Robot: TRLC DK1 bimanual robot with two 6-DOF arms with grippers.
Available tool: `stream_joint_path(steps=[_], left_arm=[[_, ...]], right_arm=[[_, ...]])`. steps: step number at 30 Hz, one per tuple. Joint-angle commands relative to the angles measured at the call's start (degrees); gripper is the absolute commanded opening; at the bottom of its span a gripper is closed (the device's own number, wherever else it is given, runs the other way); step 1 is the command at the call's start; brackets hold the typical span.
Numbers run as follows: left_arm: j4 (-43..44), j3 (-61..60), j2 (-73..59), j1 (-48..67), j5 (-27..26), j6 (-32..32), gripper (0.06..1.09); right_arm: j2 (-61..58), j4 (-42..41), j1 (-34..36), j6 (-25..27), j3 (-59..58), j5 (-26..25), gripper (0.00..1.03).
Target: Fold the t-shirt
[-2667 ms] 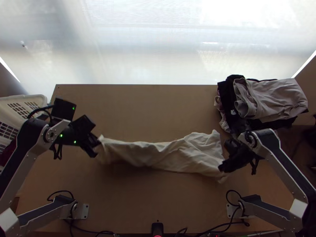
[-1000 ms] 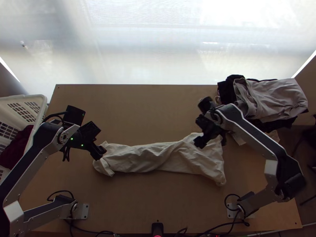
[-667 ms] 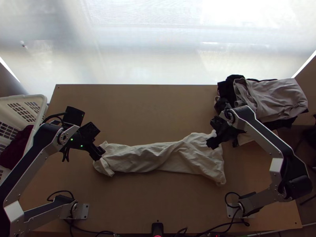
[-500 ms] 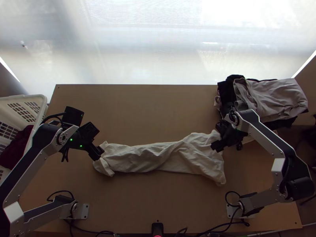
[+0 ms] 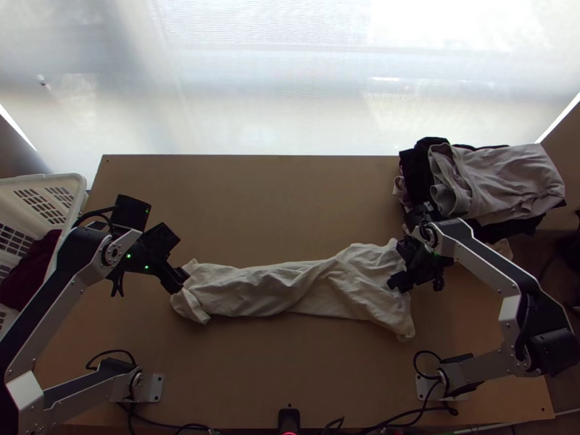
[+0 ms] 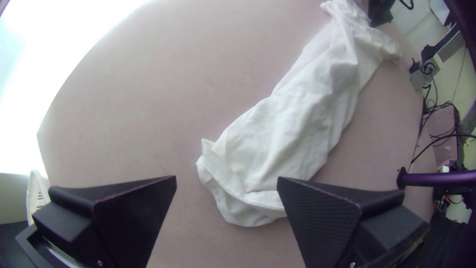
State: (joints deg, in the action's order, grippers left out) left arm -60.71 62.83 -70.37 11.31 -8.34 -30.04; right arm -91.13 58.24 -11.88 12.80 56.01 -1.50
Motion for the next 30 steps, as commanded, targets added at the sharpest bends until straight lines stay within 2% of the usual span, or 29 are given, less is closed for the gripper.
stream_joint_path(steps=[1, 5, 13, 20, 24, 30], left_arm=[[-0.4, -0.2, 0.2, 0.1, 0.0, -0.1, 1.04], [-0.7, 0.1, 0.2, 1.0, 0.0, -0.4, 1.04], [-0.9, -0.2, 0.3, 0.4, 0.2, -0.9, 1.04], [-0.9, -1.6, 0.3, 0.1, 0.2, -1.2, 1.04], [-0.9, -1.9, 0.8, 0.1, 0.2, -1.7, 1.04], [-0.7, -1.7, 0.7, -0.1, 0.4, -2.5, 1.04]], right_arm=[[-0.4, -3.2, -0.1, -0.1, -1.9, 0.8, 0.57], [-0.3, -4.8, 0.0, -0.1, -1.5, 2.3, 0.35], [0.6, -7.3, -5.3, -1.5, -1.6, 6.5, 0.04], [3.8, -4.2, -8.6, -2.8, 2.5, 7.2, 0.03], [8.5, 1.2, -9.0, -2.6, 10.0, 7.1, 0.03], [11.6, 15.4, -8.0, -1.5, 27.8, 7.0, 0.03]])
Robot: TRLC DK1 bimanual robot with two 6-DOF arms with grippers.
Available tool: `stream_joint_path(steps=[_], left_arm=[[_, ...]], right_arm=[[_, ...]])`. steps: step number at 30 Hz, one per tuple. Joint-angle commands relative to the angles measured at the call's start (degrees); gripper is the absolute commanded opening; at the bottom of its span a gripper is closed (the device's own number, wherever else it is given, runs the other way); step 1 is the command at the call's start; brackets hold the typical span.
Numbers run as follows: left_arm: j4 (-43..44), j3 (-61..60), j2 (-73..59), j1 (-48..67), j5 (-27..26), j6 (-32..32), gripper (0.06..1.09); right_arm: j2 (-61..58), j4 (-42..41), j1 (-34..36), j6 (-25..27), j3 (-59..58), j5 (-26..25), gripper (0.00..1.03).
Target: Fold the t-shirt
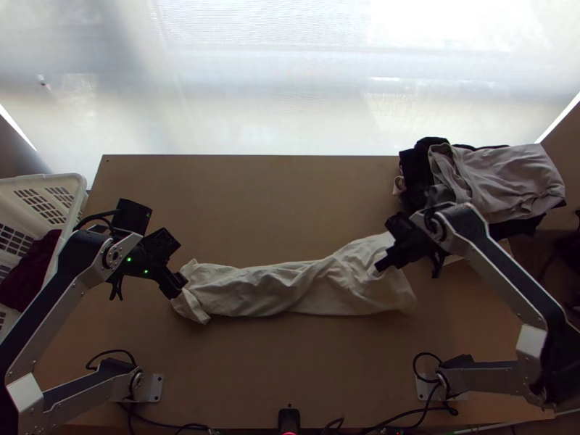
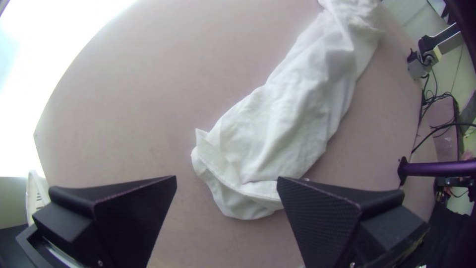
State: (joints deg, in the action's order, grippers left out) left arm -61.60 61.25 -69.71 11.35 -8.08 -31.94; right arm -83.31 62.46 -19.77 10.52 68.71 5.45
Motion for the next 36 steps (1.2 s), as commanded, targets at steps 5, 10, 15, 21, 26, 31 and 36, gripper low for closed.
stream_joint_path(steps=[5, 10, 15, 21, 26, 31, 36], left_arm=[[0.3, 0.5, -0.1, 0.1, 0.1, -0.6, 1.04], [-0.2, -0.3, 0.7, 2.1, 0.1, -0.2, 1.04], [-0.5, -2.8, 1.2, 6.1, 0.1, 0.4, 1.04], [1.5, -4.2, -1.4, 15.3, 1.0, 3.6, 1.04], [5.7, 1.4, -9.0, 16.2, 2.5, 5.8, 1.04], [7.7, 7.0, -18.4, 14.6, 2.5, 7.2, 1.04], [7.7, 12.0, -25.0, 12.0, 2.2, 10.3, 1.04]], right_arm=[[5.8, 18.4, -0.5, 2.2, 26.0, 0.1, 0.03], [10.4, 24.1, -0.6, 5.0, 28.7, -2.6, 0.03], [19.1, 24.6, 9.1, 14.3, 10.6, -3.7, 0.03], [23.4, 23.2, 11.6, 17.0, -1.6, -3.4, 0.03], [23.5, 22.3, 3.9, 11.9, -1.2, -3.4, 0.03], [23.5, 21.6, 0.5, 9.1, -0.4, -3.4, 0.03], [23.8, 21.6, -0.6, 8.0, 0.8, -3.5, 0.03]])
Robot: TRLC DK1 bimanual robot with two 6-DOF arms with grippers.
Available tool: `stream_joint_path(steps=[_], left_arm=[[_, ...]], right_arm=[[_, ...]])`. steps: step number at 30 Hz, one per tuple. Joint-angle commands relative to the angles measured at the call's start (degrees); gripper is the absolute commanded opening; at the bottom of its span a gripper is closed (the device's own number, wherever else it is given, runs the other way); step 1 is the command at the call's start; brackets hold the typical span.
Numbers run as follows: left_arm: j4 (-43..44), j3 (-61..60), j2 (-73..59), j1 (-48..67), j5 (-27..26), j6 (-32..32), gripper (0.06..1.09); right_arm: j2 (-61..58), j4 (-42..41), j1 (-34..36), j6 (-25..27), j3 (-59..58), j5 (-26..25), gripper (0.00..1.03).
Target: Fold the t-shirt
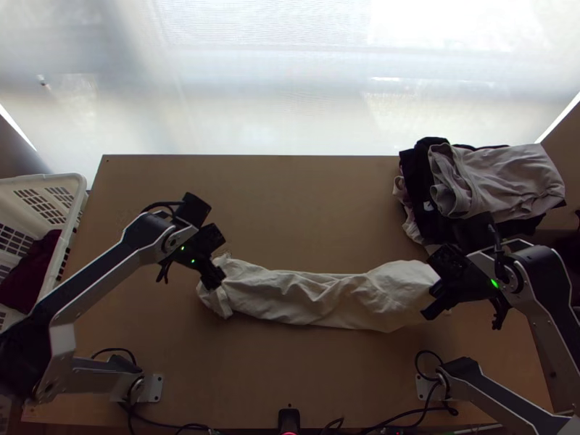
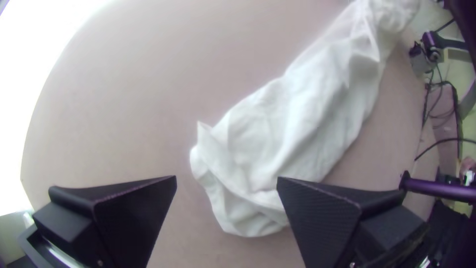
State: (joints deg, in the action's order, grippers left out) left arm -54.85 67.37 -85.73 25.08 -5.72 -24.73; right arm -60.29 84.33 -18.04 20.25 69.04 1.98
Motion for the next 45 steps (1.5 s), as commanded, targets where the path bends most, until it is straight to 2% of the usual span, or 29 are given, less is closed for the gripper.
stream_joint_path(steps=[1, 5, 6, 9, 12, 15, 18, 22, 26, 31, 34, 38, 42, 45], left_arm=[[1.1, 5.8, -9.9, -1.7, -0.2, 3.3, 1.04], [3.7, 4.6, -12.6, -2.2, -0.1, 4.4, 1.03], [3.9, 4.5, -13.1, -2.2, -0.1, 4.8, 0.98], [4.0, 4.0, -13.5, -1.7, -0.3, 5.2, 0.7], [5.4, 3.2, -13.8, -1.8, -0.9, 5.9, 0.27], [6.5, 3.1, -12.8, -3.7, -4.5, 6.9, 0.15], [1.7, 7.4, -10.9, -7.1, -7.6, 8.6, 0.14], [-4.3, 16.3, -4.5, -14.2, -10.1, 10.6, 0.14], [-10.7, 27.3, -0.4, -25.5, -16.3, 10.6, 0.15], [-11.4, 31.3, 5.5, -36.2, -21.4, 8.8, 0.15], [-14.8, 31.1, 10.1, -37.7, -22.3, 6.1, 0.15], [-20.8, 26.8, 16.8, -38.0, -22.4, 0.9, 0.15], [-24.9, 14.3, 24.9, -34.4, -22.3, -3.1, 0.15], [-25.4, 4.0, 29.7, -28.0, -22.1, -3.2, 0.15]], right_arm=[[1.0, -0.3, -2.3, -1.7, 0.6, 0.0, 0.03], [1.5, -0.3, -2.3, -1.7, 0.7, 0.0, 0.03], [1.5, -0.3, -2.3, -1.7, 0.7, 0.0, 0.03], [1.4, -0.3, -2.3, -1.6, 0.8, 0.0, 0.03], [1.3, -0.6, -2.3, -1.5, 0.8, 0.0, 0.03], [1.1, -1.1, -2.3, -1.3, 0.5, -0.1, 0.03], [0.6, -2.6, -1.6, -1.3, 1.4, -0.1, 0.03], [0.1, -6.5, 3.5, -1.9, 3.4, 0.0, 0.03], [0.4, -12.4, 7.5, -3.8, 4.9, 0.0, 0.03], [1.5, -18.2, 11.0, -7.2, 6.6, 0.0, 0.03], [2.9, -17.3, 11.3, -6.3, 6.2, 0.0, 0.03], [6.7, -12.1, 10.9, 0.8, -1.2, 0.1, 0.03], [11.5, -8.6, 10.6, 6.2, -13.8, 0.1, 0.03], [12.7, -5.5, 7.2, 7.2, -22.2, 0.1, 0.03]])
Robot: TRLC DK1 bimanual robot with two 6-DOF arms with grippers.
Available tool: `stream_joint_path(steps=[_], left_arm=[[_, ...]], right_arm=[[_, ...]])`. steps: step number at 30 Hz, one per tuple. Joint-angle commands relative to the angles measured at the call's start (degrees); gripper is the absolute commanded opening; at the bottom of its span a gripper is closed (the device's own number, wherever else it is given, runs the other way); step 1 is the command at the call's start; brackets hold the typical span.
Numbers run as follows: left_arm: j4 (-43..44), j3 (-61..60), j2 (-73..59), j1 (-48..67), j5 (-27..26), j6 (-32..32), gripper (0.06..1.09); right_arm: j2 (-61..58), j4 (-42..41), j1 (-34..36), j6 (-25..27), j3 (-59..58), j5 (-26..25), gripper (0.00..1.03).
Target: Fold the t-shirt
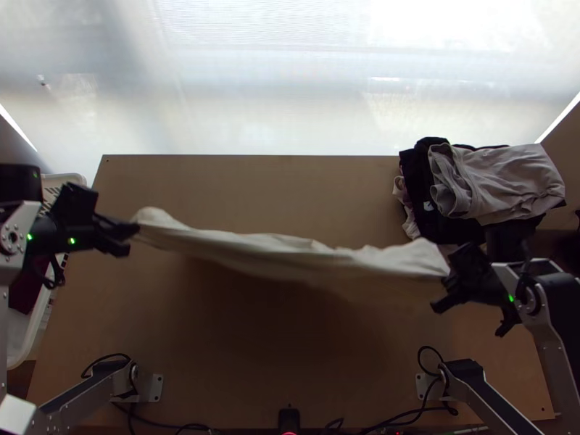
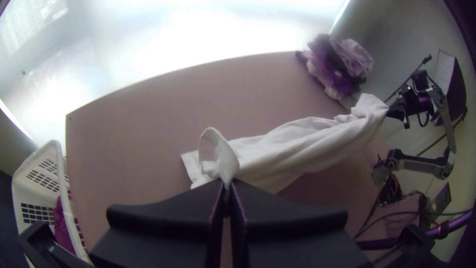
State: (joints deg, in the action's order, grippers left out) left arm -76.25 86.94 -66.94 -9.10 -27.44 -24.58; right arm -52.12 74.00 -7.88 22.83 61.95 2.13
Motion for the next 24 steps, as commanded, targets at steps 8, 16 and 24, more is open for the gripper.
stream_joint_path(steps=[8, 16, 24], left_arm=[[-0.1, -32.2, 11.7, 23.0, -0.5, -0.1, 0.16], [2.7, -32.0, 8.8, 26.9, 0.6, -0.3, 0.16], [2.9, -32.4, 8.8, 27.1, 1.0, -0.5, 0.16]], right_arm=[[-0.9, 2.9, -11.2, 2.2, -21.1, -1.3, 0.53], [-1.9, 6.4, -11.5, 1.3, -16.4, -6.5, 0.89], [-5.3, 9.9, -6.9, 0.7, 1.0, -6.5, 0.91]])
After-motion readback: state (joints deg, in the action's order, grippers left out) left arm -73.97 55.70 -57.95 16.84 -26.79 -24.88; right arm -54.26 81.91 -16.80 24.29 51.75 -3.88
